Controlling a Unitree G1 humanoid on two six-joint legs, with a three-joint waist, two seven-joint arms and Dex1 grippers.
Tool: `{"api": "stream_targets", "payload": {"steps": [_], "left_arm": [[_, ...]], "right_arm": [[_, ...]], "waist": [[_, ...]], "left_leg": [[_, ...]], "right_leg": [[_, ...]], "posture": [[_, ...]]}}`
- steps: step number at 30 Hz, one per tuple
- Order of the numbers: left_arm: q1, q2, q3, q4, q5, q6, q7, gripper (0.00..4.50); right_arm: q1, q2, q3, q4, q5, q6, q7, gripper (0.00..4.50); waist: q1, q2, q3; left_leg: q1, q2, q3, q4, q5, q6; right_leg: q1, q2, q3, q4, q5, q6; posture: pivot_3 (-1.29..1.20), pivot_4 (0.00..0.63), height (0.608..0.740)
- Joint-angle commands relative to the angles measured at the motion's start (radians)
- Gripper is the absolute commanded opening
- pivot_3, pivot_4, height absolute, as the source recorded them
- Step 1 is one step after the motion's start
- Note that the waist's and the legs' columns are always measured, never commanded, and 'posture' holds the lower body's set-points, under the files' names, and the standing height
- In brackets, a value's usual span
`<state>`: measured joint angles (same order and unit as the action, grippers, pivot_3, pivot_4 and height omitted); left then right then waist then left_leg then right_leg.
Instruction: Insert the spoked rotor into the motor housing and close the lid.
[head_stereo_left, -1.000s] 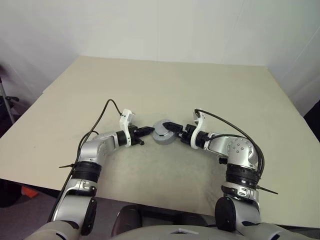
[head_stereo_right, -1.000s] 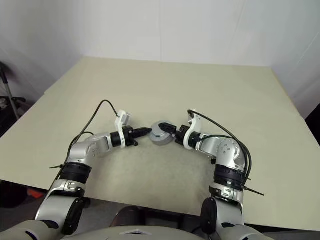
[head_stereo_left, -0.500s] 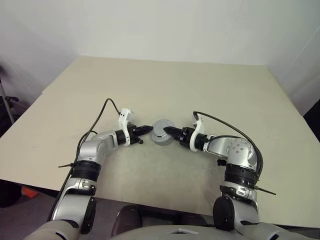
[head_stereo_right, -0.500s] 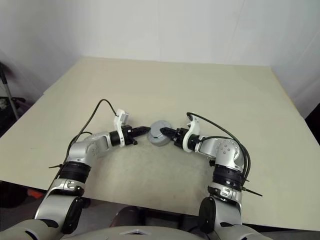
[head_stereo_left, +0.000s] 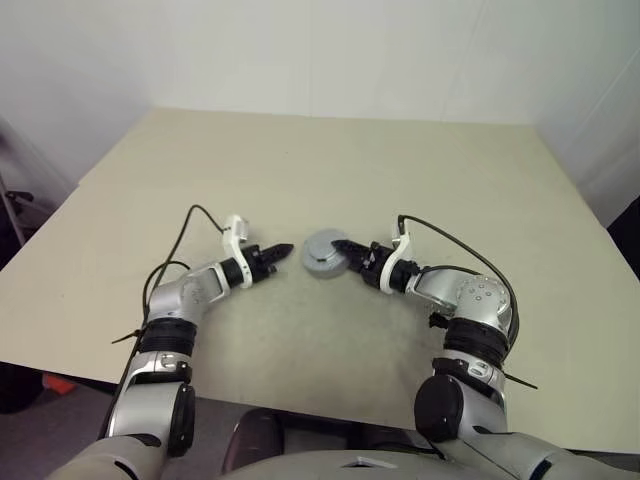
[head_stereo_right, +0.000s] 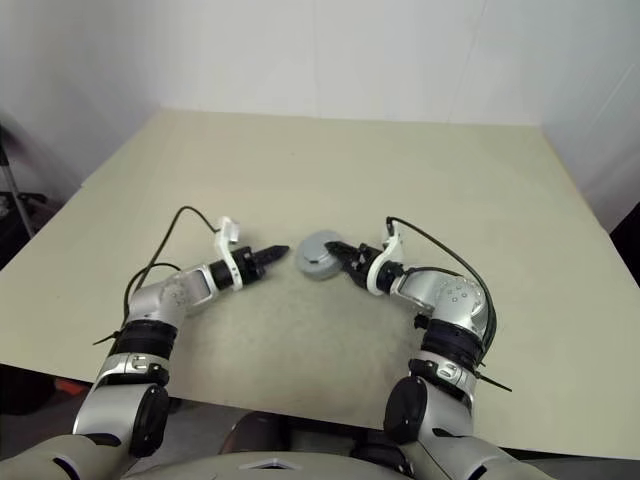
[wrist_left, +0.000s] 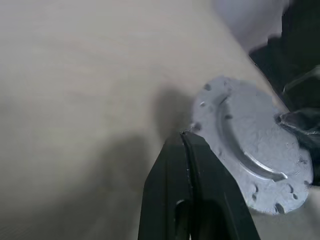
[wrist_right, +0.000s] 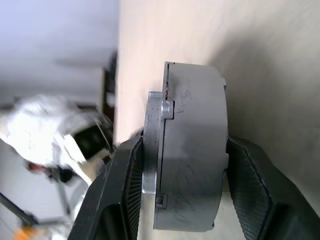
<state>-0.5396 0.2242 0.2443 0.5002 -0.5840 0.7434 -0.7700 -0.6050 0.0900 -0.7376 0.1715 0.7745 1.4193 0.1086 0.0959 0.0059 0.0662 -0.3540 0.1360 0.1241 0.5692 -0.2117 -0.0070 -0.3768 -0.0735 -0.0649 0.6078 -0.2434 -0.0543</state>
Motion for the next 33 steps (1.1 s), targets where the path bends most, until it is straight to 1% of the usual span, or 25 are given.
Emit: {"api": "stream_targets", "payload": {"steps": [1,3,6,7,10,11,14,17,20,24,33], "left_arm": [[-0.036,0.014,0.114,-0.001,-0.12,0.094,0.027,0.0],[-0.033,0.016,0.161,-0.012,-0.177,0.144,0.028,0.0],[-0.033,0.009,0.269,-0.017,-0.291,0.216,0.071,0.62],[-0.031,0.006,0.295,-0.023,-0.324,0.238,0.084,0.91],[-0.032,-0.022,0.364,-0.064,-0.442,0.321,0.144,1.99],[-0.031,-0.038,0.375,-0.091,-0.479,0.349,0.167,2.22],[-0.032,-0.089,0.404,-0.153,-0.574,0.402,0.259,3.26],[-0.045,-0.112,0.418,-0.136,-0.652,0.465,0.35,4.24],[-0.048,-0.133,0.416,-0.13,-0.705,0.495,0.406,4.24],[-0.037,-0.148,0.406,-0.136,-0.738,0.495,0.447,4.24],[-0.008,-0.152,0.386,-0.129,-0.744,0.481,0.464,4.24]], "right_arm": [[-0.08,0.031,-0.071,-0.023,0.126,-0.017,-0.033,2.06],[-0.101,0.047,-0.088,-0.028,0.161,-0.02,-0.059,2.06],[-0.127,0.066,-0.082,-0.034,0.215,-0.022,-0.088,2.06],[-0.132,0.069,-0.076,-0.035,0.233,-0.02,-0.096,2.06],[-0.141,0.06,-0.023,-0.034,0.254,0.003,-0.108,2.06],[-0.14,0.054,0.0,-0.033,0.25,0.014,-0.11,2.06],[-0.141,0.041,0.04,-0.022,0.259,0.038,-0.1,2.06],[-0.153,0.035,0.069,-0.024,0.281,0.056,-0.092,2.06],[-0.157,0.036,0.09,-0.024,0.292,0.07,-0.092,2.06],[-0.16,0.04,0.101,-0.026,0.304,0.083,-0.092,2.06],[-0.173,0.034,0.093,-0.031,0.34,0.085,-0.103,2.06]], "waist": [[0.0,0.0,0.0],[-0.002,0.0,0.0],[-0.001,0.0,0.0],[-0.001,0.0,0.0],[0.0,0.0,0.0],[0.001,0.0,0.0],[0.002,0.0,0.0],[0.003,0.0,0.0],[0.003,0.0,0.0],[0.004,0.0,0.0],[0.004,0.0,0.0]], "left_leg": [[0.0,0.0,0.0,0.0,0.0,0.001],[0.0,0.0,0.0,0.0,0.0,0.002],[-0.001,0.0,0.0,0.0,0.0,0.005],[-0.002,0.0,0.0,0.0,0.0,0.005],[-0.006,0.0,0.0,0.001,0.0,0.006],[-0.007,0.001,0.0,0.002,0.0,0.006],[-0.01,0.001,-0.001,0.004,0.0,0.006],[-0.011,0.002,-0.001,0.006,0.0,0.006],[-0.012,0.002,-0.001,0.007,-0.001,0.005],[-0.012,0.002,-0.001,0.008,-0.002,0.003],[-0.013,0.001,-0.002,0.01,-0.002,0.003]], "right_leg": [[0.0,0.0,0.0,0.0,0.0,0.0],[-0.001,0.0,0.0,0.0,0.0,0.0],[-0.001,0.0,-0.001,-0.001,-0.001,-0.001],[-0.002,0.0,-0.001,-0.001,-0.001,-0.001],[-0.006,0.0,-0.002,0.0,-0.001,-0.001],[-0.007,0.0,-0.002,0.0,-0.001,-0.001],[-0.007,0.0,-0.003,0.0,0.0,-0.001],[-0.007,0.0,-0.004,0.0,0.0,-0.001],[-0.007,0.0,-0.004,0.0,0.0,0.0],[-0.007,0.0,-0.004,0.0,0.002,0.002],[-0.007,0.0,-0.004,0.0,0.003,0.005]], "posture": [[0.0,0.0,0.74],[0.0,0.0,0.74],[0.0,0.0,0.74],[0.0,0.0,0.74],[0.0,0.0,0.74],[0.0,0.0,0.74],[0.0,0.0,0.74],[0.0,0.0,0.74],[0.0,0.0,0.74],[0.0,0.0,0.74],[0.0,0.0,0.74]]}}
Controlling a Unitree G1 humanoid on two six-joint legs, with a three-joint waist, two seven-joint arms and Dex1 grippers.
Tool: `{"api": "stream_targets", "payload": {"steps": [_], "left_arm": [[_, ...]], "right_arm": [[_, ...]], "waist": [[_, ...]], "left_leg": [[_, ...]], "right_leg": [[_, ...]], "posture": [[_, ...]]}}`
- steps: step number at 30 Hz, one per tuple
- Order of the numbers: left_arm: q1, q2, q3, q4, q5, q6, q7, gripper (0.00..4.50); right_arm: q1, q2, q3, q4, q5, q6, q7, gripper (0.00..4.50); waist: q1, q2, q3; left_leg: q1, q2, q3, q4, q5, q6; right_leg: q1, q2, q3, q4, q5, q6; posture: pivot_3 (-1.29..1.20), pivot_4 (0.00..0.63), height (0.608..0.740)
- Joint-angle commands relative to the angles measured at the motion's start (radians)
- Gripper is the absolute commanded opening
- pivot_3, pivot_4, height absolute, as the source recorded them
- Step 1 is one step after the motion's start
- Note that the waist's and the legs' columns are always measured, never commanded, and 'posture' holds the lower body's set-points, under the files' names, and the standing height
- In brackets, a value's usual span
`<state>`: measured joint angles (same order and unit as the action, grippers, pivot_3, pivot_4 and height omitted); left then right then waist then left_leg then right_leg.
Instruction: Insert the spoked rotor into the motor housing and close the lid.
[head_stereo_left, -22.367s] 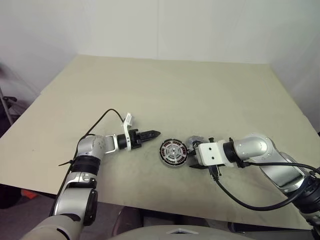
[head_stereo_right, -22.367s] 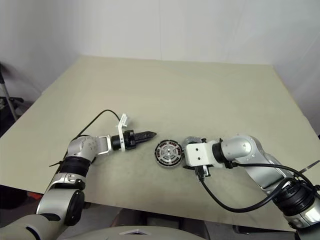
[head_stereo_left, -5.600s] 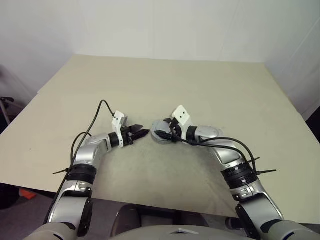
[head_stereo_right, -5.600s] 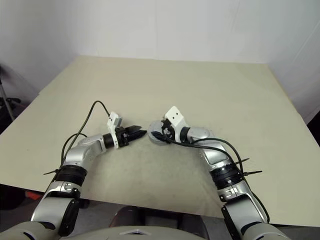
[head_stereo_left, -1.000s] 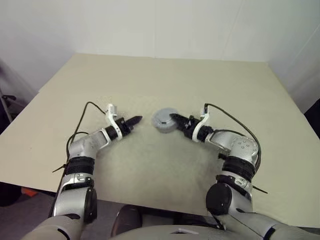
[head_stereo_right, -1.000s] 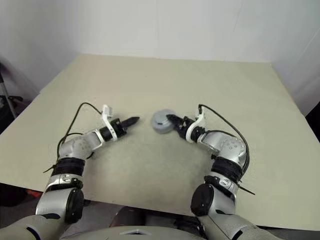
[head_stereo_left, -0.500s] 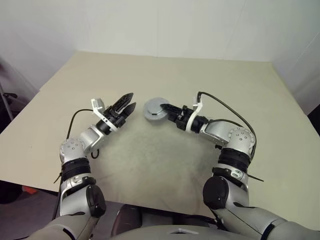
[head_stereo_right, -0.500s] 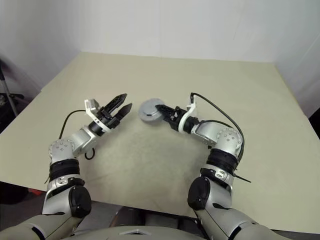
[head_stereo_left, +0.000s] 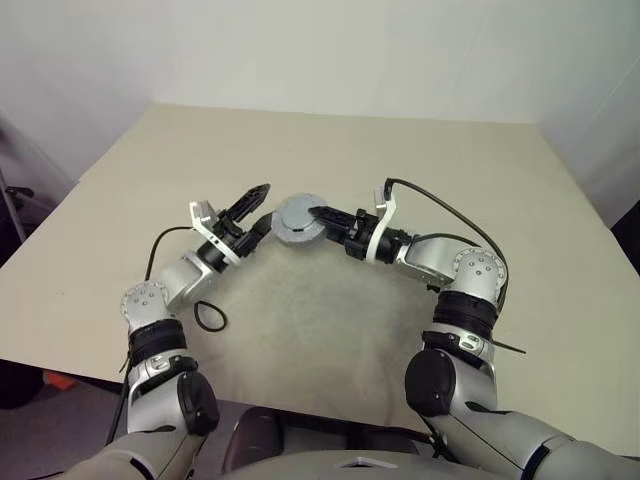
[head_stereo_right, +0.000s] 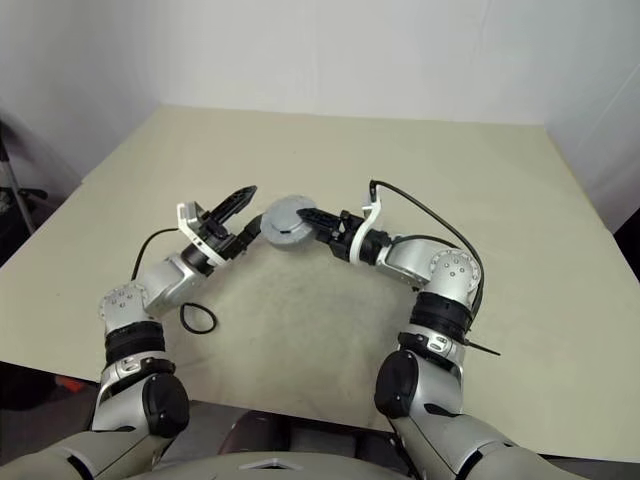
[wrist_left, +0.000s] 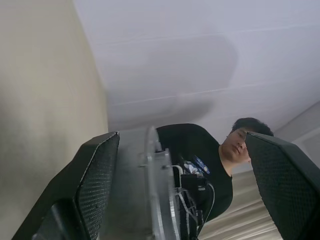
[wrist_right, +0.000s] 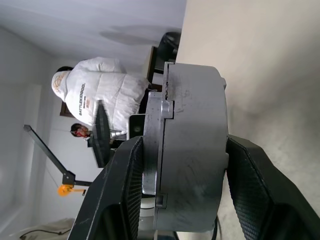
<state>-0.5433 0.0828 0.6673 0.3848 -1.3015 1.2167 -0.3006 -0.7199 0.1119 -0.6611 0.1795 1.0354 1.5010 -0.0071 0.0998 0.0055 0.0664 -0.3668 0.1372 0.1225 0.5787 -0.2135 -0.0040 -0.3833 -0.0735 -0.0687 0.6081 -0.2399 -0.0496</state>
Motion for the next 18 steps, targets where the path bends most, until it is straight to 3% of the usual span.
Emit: {"api": "stream_targets", "payload": {"steps": [1,13,16,18], "left_arm": [[-0.001,-0.012,-0.04,-0.014,-0.025,0.007,-0.006,4.24],[0.024,-0.025,-0.105,-0.038,-0.012,-0.025,-0.011,4.24],[0.023,-0.026,-0.113,-0.039,-0.015,-0.042,-0.007,3.65],[0.023,-0.026,-0.116,-0.039,-0.017,-0.049,-0.004,3.0]], "right_arm": [[-0.059,0.011,0.016,-0.038,0.08,0.002,0.012,2.06],[-0.055,0.004,0.038,-0.042,0.116,-0.011,-0.01,2.06],[-0.054,0.004,0.043,-0.042,0.121,-0.018,-0.015,2.06],[-0.051,0.005,0.047,-0.043,0.123,-0.023,-0.018,2.06]], "waist": [[0.001,0.0,0.0],[0.001,0.0,0.0],[0.001,0.0,0.0],[0.001,0.0,0.0]], "left_leg": [[0.0,0.0,0.0,0.0,0.0,0.0],[-0.001,0.0,0.0,0.002,0.0,0.0],[-0.001,0.0,0.0,0.003,0.0,0.0],[-0.001,0.0,0.0,0.003,0.0,0.0]], "right_leg": [[0.0,0.0,0.0,0.0,0.0,0.0],[0.0,0.0,0.0,0.0,0.001,0.002],[0.0,0.0,0.0,0.0,0.002,0.002],[0.001,0.0,0.0,0.0,0.002,0.002]], "posture": [[0.0,0.0,0.74],[0.0,0.0,0.74],[0.0,0.0,0.74],[0.0,0.0,0.74]]}}
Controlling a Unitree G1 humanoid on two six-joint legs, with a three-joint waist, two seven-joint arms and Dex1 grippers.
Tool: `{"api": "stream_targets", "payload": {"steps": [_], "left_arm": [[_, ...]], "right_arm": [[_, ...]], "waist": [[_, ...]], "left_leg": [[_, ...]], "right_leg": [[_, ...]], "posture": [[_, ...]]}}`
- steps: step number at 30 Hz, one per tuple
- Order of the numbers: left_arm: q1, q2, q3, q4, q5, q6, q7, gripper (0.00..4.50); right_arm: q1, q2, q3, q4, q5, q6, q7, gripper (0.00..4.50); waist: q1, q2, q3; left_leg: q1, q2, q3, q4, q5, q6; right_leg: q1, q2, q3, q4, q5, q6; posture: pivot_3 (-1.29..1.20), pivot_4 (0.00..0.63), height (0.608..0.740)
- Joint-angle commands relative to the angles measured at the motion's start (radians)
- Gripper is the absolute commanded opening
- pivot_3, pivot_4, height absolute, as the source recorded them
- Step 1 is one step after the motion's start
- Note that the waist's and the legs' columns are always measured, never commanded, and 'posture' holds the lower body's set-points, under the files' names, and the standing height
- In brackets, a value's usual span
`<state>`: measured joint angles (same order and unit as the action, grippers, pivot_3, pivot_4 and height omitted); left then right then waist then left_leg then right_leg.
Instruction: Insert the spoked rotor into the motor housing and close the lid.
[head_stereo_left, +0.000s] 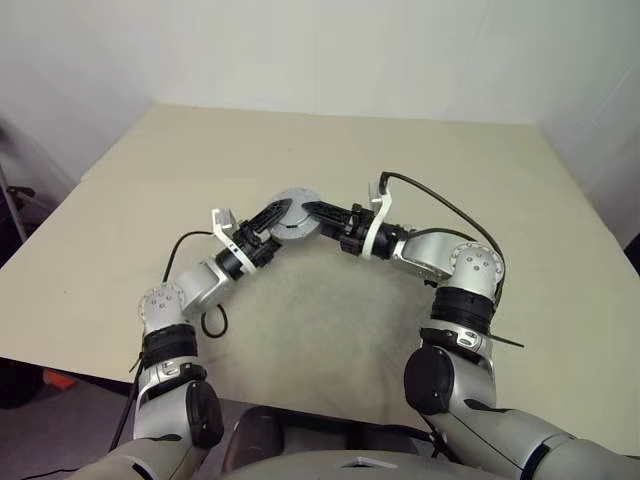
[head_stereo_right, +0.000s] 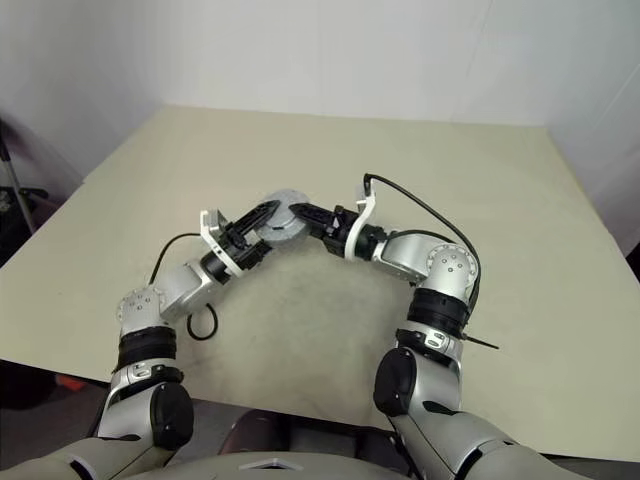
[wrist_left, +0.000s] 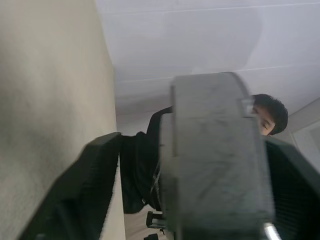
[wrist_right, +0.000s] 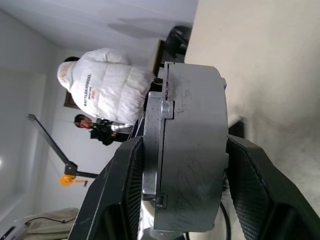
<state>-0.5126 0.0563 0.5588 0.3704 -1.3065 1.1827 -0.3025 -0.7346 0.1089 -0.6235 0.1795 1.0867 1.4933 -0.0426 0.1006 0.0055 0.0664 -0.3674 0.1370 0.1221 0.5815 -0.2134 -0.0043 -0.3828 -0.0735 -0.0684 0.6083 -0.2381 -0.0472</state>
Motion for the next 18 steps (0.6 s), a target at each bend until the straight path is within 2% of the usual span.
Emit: {"api": "stream_targets", "payload": {"steps": [1,2,3,10,17,18], "left_arm": [[-0.008,0.001,-0.009,-0.024,-0.014,-0.018,-0.001,2.67],[-0.007,0.001,-0.01,-0.025,-0.016,-0.019,0.001,2.3],[-0.006,0.001,-0.011,-0.026,-0.019,-0.021,0.003,2.13],[-0.001,0.006,-0.018,-0.035,-0.025,-0.037,0.019,2.13],[0.008,0.015,-0.031,-0.058,0.024,-0.122,0.005,2.13],[0.008,0.016,-0.031,-0.062,0.048,-0.162,0.0,2.13]], "right_arm": [[-0.036,0.009,0.012,-0.043,0.073,-0.018,0.015,2.06],[-0.035,0.008,0.014,-0.043,0.073,-0.02,0.014,2.06],[-0.035,0.008,0.016,-0.042,0.074,-0.022,0.013,2.06],[-0.028,-0.009,0.053,-0.041,0.05,-0.061,0.034,2.06],[0.007,-0.047,0.142,-0.078,-0.013,-0.175,0.083,4.33],[0.016,-0.053,0.165,-0.087,-0.051,-0.219,0.08,4.33]], "waist": [[0.0,0.0,0.0],[0.0,0.0,0.0],[0.0,0.0,0.0],[0.0,0.0,0.0],[0.001,0.0,0.0],[0.001,0.0,0.0]], "left_leg": [[0.0,0.0,0.0,0.0,0.0,0.0],[0.0,0.0,0.0,0.0,0.0,0.0],[0.0,0.0,0.0,0.0,0.0,0.0],[0.0,0.0,0.0,0.001,0.0,0.0],[0.0,0.0,0.0,0.002,0.0,0.0],[0.0,0.0,0.0,0.002,0.0,0.0]], "right_leg": [[0.0,0.0,0.0,0.0,0.0,0.0],[0.0,0.0,0.0,0.0,0.0,0.0],[0.0,0.0,0.0,0.0,0.0,0.0],[0.001,0.0,0.0,0.0,0.0,0.0],[0.001,0.0,0.0,0.0,0.001,0.001],[0.001,0.0,0.0,0.0,0.001,0.001]], "posture": [[0.0,0.0,0.74],[0.0,0.0,0.74],[0.0,0.0,0.74],[0.0,0.0,0.74],[0.0,0.0,0.74],[0.0,0.0,0.74]]}}
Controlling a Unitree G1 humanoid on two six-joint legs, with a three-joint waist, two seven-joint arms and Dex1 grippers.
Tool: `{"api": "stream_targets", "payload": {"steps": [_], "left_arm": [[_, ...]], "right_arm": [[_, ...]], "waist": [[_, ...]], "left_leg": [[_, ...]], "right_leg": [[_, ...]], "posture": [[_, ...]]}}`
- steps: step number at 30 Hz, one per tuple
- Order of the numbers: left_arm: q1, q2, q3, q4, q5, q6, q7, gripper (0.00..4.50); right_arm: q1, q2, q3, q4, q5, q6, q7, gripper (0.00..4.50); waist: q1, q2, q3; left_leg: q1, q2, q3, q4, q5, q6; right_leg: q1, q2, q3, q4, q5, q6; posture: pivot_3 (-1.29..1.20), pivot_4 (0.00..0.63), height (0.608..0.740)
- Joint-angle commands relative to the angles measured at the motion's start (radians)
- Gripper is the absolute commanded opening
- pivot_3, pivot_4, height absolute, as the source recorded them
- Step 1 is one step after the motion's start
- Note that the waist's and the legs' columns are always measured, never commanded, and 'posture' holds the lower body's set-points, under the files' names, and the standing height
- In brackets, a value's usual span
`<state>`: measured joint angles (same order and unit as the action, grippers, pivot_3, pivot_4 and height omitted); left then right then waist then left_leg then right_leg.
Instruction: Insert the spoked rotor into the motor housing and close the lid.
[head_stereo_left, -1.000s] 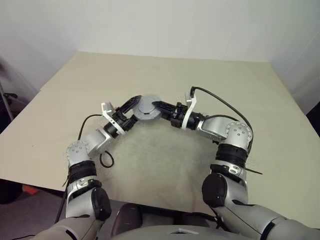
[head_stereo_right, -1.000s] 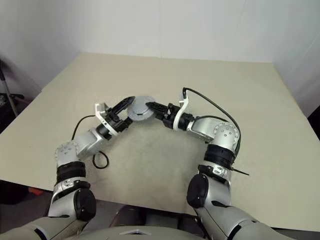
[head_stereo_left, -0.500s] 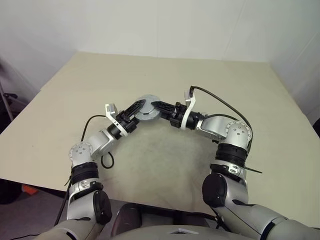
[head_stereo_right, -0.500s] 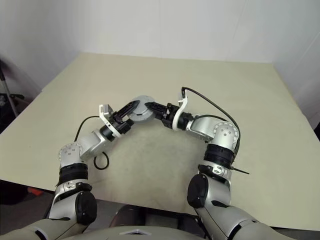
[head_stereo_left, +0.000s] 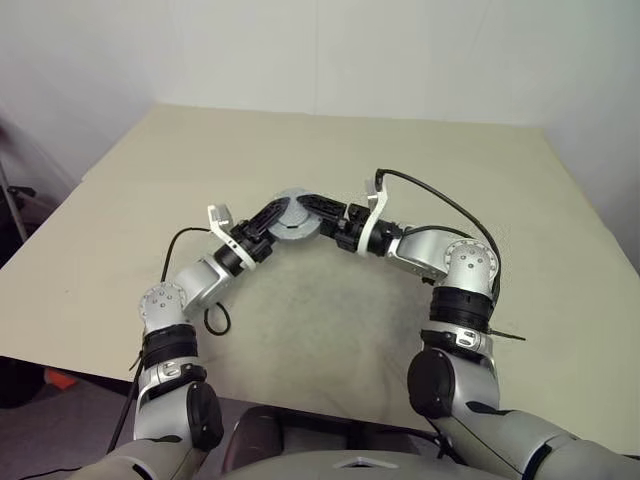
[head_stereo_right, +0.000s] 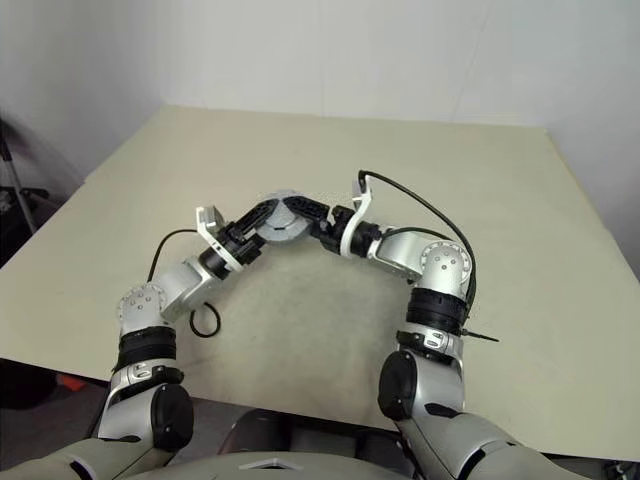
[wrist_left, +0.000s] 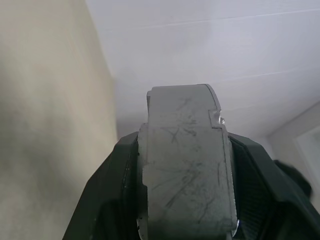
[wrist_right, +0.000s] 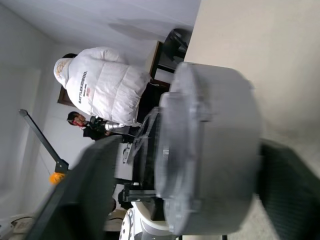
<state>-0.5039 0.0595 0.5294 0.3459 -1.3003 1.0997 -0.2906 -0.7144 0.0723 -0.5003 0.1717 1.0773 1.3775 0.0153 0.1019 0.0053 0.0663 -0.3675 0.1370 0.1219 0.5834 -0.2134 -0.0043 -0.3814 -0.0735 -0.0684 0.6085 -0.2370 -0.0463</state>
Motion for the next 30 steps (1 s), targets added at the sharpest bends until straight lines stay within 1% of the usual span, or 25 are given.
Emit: {"api": "stream_targets", "payload": {"steps": [1,3,4,9,13,17,19,21,24,27,30], "left_arm": [[-0.003,0.014,0.002,-0.033,0.058,-0.111,-0.012,2.13],[-0.013,0.023,0.018,-0.014,0.1,-0.195,-0.011,2.13],[-0.022,0.029,0.029,0.004,0.14,-0.265,0.005,2.13],[-0.066,0.096,0.076,0.133,0.314,-0.559,0.065,2.13],[-0.082,0.141,0.103,0.224,0.381,-0.664,0.09,2.13],[-0.085,0.16,0.106,0.262,0.406,-0.688,0.069,2.13],[-0.085,0.165,0.107,0.27,0.412,-0.692,0.057,2.84],[-0.086,0.173,0.11,0.283,0.427,-0.71,0.059,3.34],[-0.098,0.209,0.124,0.329,0.456,-0.757,0.059,4.3],[-0.13,0.283,0.143,0.411,0.482,-0.81,0.04,4.3],[-0.17,0.356,0.145,0.488,0.516,-0.858,0.015,4.3]], "right_arm": [[0.003,-0.022,0.061,-0.082,-0.075,-0.14,0.019,4.33],[0.013,-0.028,0.08,-0.06,-0.125,-0.203,0.01,4.33],[0.017,-0.034,0.086,-0.05,-0.142,-0.224,0.011,4.33],[0.031,-0.049,0.091,-0.035,-0.151,-0.253,0.024,4.33],[0.036,-0.052,0.094,-0.029,-0.151,-0.259,0.027,4.33],[0.03,-0.052,0.102,-0.013,-0.157,-0.267,0.029,4.33],[0.026,-0.054,0.105,-0.001,-0.158,-0.271,0.029,4.35],[0.023,-0.054,0.104,0.008,-0.157,-0.269,0.027,4.35],[0.021,-0.055,0.103,0.017,-0.157,-0.262,0.027,4.35],[0.019,-0.059,0.105,0.029,-0.163,-0.262,0.028,4.35],[0.01,-0.064,0.099,0.052,-0.155,-0.245,0.024,4.35]], "waist": [[0.0,0.0,0.0],[-0.001,0.0,0.0],[-0.001,0.0,0.0],[-0.007,0.0,0.0],[-0.003,-0.001,0.0],[0.0,-0.003,-0.001],[-0.002,-0.003,-0.001],[-0.003,-0.003,-0.001],[-0.006,-0.003,-0.001],[-0.012,-0.003,-0.001],[-0.007,-0.003,-0.001]], "left_leg": [[0.0,0.0,0.0,0.0,0.0,0.0],[0.0,0.0,0.0,0.001,0.0,0.0],[0.0,0.0,0.0,0.001,0.0,0.0],[0.001,0.0,0.0,0.002,0.0,0.0],[0.0,0.0,-0.001,0.002,0.0,0.0],[0.0,0.0,-0.002,0.004,0.0,0.0],[0.0,0.0,-0.002,0.005,0.0,0.0],[0.002,0.001,-0.002,0.006,0.0,0.0],[0.004,0.001,-0.002,0.006,0.0,-0.001],[0.01,0.001,-0.001,0.005,0.001,-0.002],[0.011,0.001,-0.001,0.004,0.001,-0.003]], "right_leg": [[0.0,0.0,0.0,0.0,0.0,0.0],[0.001,0.0,0.0,0.0,0.0,0.0],[0.001,0.0,0.0,0.0,0.001,0.001],[0.001,0.0,0.0,0.0,0.001,0.001],[0.001,0.0,0.0,-0.001,0.002,0.002],[0.002,0.0,0.0,0.0,0.002,0.002],[0.003,0.0,0.0,0.0,0.002,0.002],[0.004,0.0,0.0,0.001,0.003,0.001],[0.007,0.0,0.0,0.001,0.003,0.0],[0.011,0.0,0.0,0.002,0.004,0.0],[0.012,0.0,0.0,0.002,0.004,0.0]], "posture": [[0.0,0.0,0.74],[0.0,0.0,0.74],[0.0,0.0,0.74],[0.0,0.0,0.74],[0.0,0.0,0.74],[0.0,0.0,0.74],[0.0,0.0,0.74],[0.0,0.0,0.74],[0.0,0.0,0.74],[0.0,0.0,0.74],[0.0,0.0,0.74]]}}
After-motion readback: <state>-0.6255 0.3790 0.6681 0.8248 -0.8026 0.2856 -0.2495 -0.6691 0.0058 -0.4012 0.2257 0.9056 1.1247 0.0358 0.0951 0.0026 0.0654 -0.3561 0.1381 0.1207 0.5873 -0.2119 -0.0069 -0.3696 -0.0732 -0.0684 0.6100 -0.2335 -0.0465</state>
